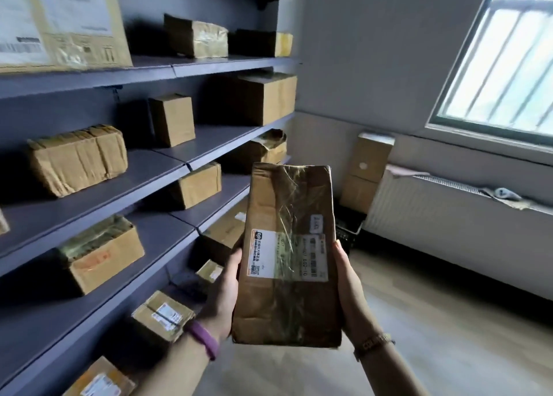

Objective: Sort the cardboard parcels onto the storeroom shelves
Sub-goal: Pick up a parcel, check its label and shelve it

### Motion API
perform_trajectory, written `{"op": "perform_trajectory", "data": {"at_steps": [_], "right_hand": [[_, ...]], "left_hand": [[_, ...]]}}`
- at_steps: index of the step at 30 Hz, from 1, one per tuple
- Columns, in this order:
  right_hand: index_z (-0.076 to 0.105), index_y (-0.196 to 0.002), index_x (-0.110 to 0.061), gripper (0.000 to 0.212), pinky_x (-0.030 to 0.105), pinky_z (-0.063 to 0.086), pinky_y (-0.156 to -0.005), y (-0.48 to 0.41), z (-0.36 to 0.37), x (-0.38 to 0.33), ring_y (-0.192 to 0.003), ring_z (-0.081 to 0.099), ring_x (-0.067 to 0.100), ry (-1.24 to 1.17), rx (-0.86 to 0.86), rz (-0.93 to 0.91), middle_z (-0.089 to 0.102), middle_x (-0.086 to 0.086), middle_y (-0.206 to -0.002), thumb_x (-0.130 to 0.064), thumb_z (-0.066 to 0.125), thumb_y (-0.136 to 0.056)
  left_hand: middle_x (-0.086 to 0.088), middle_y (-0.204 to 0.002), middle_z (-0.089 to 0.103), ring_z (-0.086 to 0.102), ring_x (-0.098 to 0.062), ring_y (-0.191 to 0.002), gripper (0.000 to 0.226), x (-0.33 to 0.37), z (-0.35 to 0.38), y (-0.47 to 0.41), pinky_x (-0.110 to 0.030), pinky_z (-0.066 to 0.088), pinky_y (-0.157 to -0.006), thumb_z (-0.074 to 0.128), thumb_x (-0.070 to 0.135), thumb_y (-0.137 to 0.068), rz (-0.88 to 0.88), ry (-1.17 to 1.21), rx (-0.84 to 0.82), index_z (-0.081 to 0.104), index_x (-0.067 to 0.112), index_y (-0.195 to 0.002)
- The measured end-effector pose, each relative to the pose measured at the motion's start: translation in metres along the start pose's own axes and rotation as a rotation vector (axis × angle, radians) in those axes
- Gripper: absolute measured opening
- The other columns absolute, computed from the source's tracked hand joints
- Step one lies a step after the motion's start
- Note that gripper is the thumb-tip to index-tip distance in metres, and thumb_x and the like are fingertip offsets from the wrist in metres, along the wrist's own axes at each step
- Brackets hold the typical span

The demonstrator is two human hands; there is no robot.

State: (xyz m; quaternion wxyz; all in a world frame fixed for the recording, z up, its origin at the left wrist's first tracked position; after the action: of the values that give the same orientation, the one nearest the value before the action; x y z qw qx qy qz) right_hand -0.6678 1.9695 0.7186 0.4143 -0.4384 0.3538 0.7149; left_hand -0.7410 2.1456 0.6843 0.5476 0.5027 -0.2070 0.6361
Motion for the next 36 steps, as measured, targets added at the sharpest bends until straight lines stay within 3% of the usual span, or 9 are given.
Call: {"op": "perform_trajectory", "data": {"at_steps": [3,10,15,20,23,27,31,33,36], "right_hand": [[0.069,-0.118,-0.026,0.065,0.030,0.059,-0.066,-0.027,-0.039,-0.011,-0.100,0.071,0.025,-0.045,0.064,-0.006,0.073,0.007,-0.112,-0.067,0.064,-0.068],[0.074,-0.109,-0.025,0.049,0.029,0.059,-0.063,-0.106,-0.098,-0.029,-0.093,0.073,0.022,-0.135,0.154,-0.029,0.075,0.008,-0.107,-0.060,0.065,-0.076],[0.074,-0.107,-0.027,0.041,0.028,0.058,-0.066,-0.194,-0.120,-0.038,-0.097,0.072,0.021,-0.116,0.237,-0.055,0.074,0.007,-0.110,-0.056,0.058,-0.084],[0.074,-0.106,-0.029,0.035,0.030,0.058,-0.067,-0.299,-0.123,-0.063,-0.097,0.072,0.022,-0.086,0.277,-0.081,0.074,0.007,-0.111,-0.052,0.054,-0.089],[0.073,-0.108,-0.029,0.035,0.031,0.058,-0.067,-0.359,-0.125,-0.080,-0.099,0.072,0.022,-0.044,0.292,-0.089,0.074,0.006,-0.111,-0.051,0.050,-0.093],[0.071,-0.111,-0.033,0.036,0.029,0.058,-0.070,-0.425,-0.127,-0.101,-0.102,0.071,0.021,0.019,0.312,-0.109,0.073,0.004,-0.113,-0.054,0.052,-0.090],[0.069,-0.115,-0.036,0.044,0.032,0.059,-0.077,-0.484,-0.129,-0.114,-0.107,0.068,0.020,0.042,0.287,-0.128,0.071,0.003,-0.118,-0.059,0.056,-0.080],[0.067,-0.117,-0.036,0.045,0.035,0.057,-0.085,-0.515,-0.135,-0.118,-0.111,0.066,0.021,0.040,0.271,-0.133,0.070,0.003,-0.121,-0.059,0.054,-0.080],[0.069,-0.114,-0.038,0.038,0.033,0.057,-0.085,-0.565,-0.152,-0.122,-0.111,0.066,0.019,0.032,0.254,-0.138,0.070,0.002,-0.119,-0.056,0.053,-0.085]], "left_hand": [[-0.014,-0.111,0.071,0.067,-0.032,-0.105,0.057,0.000,0.042,-0.030,-0.050,0.048,-0.098,0.042,0.060,-0.090,-0.045,-0.077,-0.021,0.070,0.017,-0.115],[-0.010,-0.113,0.070,0.066,-0.031,-0.107,0.048,-0.010,0.100,-0.135,-0.052,0.048,-0.098,0.042,0.053,-0.094,-0.017,-0.122,-0.056,0.070,0.019,-0.114],[-0.007,-0.117,0.069,0.066,-0.027,-0.107,0.053,0.000,0.120,-0.233,-0.048,0.050,-0.095,0.045,0.061,-0.089,0.057,-0.192,-0.100,0.069,0.022,-0.116],[-0.004,-0.099,0.075,0.072,-0.018,-0.089,0.042,0.026,0.146,-0.350,-0.025,0.057,-0.065,0.044,0.048,-0.095,0.033,-0.123,-0.127,0.078,0.024,-0.093],[-0.009,-0.102,0.074,0.071,-0.023,-0.093,0.048,0.045,0.156,-0.415,-0.031,0.055,-0.071,0.044,0.053,-0.092,-0.075,-0.080,-0.169,0.077,0.019,-0.096],[-0.012,-0.105,0.073,0.071,-0.024,-0.093,0.052,0.067,0.170,-0.485,-0.029,0.057,-0.067,0.043,0.057,-0.090,-0.093,-0.074,-0.226,0.076,0.018,-0.099],[-0.008,-0.103,0.074,0.070,-0.024,-0.096,0.055,0.082,0.176,-0.544,-0.035,0.054,-0.080,0.049,0.064,-0.079,-0.087,-0.130,-0.199,0.075,0.022,-0.102],[-0.006,-0.102,0.074,0.071,-0.021,-0.095,0.054,0.087,0.182,-0.577,-0.031,0.053,-0.076,0.052,0.065,-0.073,-0.059,-0.141,-0.181,0.076,0.024,-0.100],[-0.006,-0.102,0.074,0.071,-0.020,-0.094,0.049,0.088,0.196,-0.628,-0.026,0.054,-0.070,0.053,0.060,-0.076,-0.045,-0.117,-0.164,0.075,0.024,-0.100]]}}
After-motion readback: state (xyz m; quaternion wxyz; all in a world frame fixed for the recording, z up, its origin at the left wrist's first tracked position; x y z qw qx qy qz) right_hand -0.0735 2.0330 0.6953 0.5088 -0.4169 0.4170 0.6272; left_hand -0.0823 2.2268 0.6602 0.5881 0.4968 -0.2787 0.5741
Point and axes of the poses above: each hand's wrist, its own y-axis away from the middle knuckle, its own z-axis out of the palm, x = y × z, the point moved 1 cm from there along -y, towards the middle knuckle
